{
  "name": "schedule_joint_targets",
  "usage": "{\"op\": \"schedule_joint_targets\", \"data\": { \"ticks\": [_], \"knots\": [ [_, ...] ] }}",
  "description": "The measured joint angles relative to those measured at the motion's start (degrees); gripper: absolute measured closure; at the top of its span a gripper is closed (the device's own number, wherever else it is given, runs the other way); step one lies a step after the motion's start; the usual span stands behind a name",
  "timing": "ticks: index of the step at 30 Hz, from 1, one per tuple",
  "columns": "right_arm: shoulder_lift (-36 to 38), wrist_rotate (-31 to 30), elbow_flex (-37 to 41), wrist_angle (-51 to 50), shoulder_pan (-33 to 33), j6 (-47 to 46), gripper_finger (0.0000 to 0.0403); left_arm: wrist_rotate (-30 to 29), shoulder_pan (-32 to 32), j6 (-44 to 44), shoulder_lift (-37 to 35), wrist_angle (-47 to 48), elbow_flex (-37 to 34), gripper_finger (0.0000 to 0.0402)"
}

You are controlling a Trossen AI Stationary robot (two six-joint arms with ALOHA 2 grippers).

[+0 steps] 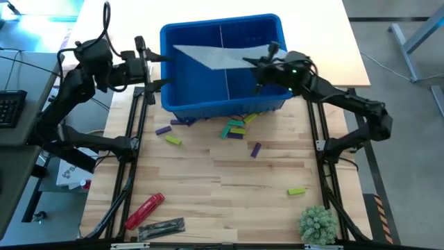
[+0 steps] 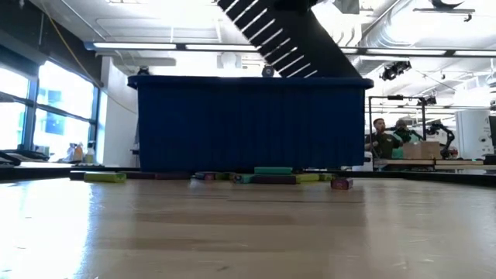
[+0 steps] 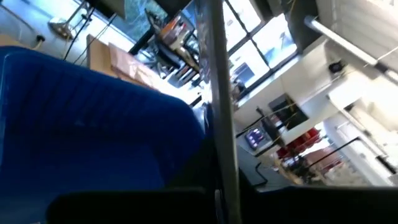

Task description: Sort blocks

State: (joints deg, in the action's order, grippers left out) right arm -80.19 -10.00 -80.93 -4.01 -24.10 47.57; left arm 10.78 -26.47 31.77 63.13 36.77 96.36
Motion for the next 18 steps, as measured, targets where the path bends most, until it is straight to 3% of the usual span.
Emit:
{"op": "schedule_joint_targets", "data": {
  "ticks": [5, 11, 18],
  "knots": [
    [-2.7, -0.7, 0.0, -3.8, -1.6, -3.3, 0.0402, -0.3, -2.8, 3.2, 1.4, 2.8, 0.0, 0.0186],
    [-3.1, -2.0, 0.0, -7.7, -3.0, -8.9, 0.0402, -4.7, -3.6, 7.2, 4.6, 4.9, 0.0, 0.0180],
    [-3.1, -1.9, 0.0, -9.8, -2.5, -8.5, 0.0402, -7.7, -2.7, 8.8, 11.0, 2.6, -0.1, 0.0168]
  ]
}}
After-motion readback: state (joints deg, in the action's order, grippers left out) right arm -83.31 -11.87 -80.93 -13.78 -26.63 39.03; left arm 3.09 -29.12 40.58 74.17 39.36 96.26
